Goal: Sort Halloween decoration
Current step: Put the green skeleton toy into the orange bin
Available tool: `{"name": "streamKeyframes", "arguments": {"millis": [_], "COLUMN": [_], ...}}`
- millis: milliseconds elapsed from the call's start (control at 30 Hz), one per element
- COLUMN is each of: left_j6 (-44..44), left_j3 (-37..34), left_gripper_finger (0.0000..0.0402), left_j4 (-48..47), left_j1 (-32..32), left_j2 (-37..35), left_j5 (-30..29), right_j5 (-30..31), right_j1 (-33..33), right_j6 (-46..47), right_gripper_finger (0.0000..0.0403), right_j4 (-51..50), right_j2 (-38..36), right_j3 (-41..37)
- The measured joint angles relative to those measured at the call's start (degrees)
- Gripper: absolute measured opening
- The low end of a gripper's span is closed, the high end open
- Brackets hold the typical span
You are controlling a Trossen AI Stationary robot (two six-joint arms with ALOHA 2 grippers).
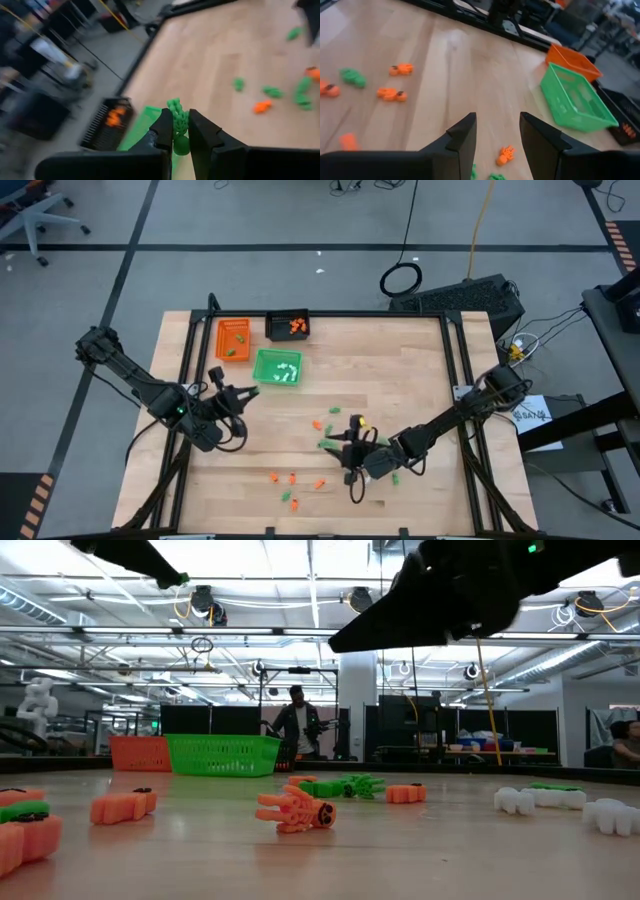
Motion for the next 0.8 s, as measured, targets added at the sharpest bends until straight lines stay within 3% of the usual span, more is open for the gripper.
{"name": "streamKeyframes", "arguments": {"millis": [200,367,600,800], "left_j6": [8.44,10.17,11.70,11.58], "left_j3": [0.00,0.00,0.00,0.04], "left_gripper_finger": [0.0032,0.0032,0.0032,0.0032], "left_j4": [0.06,-0.39,-0.99,-5.26], "left_j1": [2.32,8.92,24.12,40.48], "left_j2": [0.00,-0.35,-2.54,-2.89], "left_j5": [-6.95,-7.09,4.13,10.22], "right_j5": [0.32,0.37,0.37,0.33], "right_j1": [0.44,-0.02,0.07,0.07], "right_j6": [-4.15,-5.04,-5.24,-4.69], "right_gripper_finger": [0.0137,0.0137,0.0137,0.0137], "right_j4": [-0.36,-0.30,-0.60,-2.17], "right_j2": [-0.02,-0.03,-1.33,-1.77], "right_j3": [0.00,0.00,0.00,0.00]}}
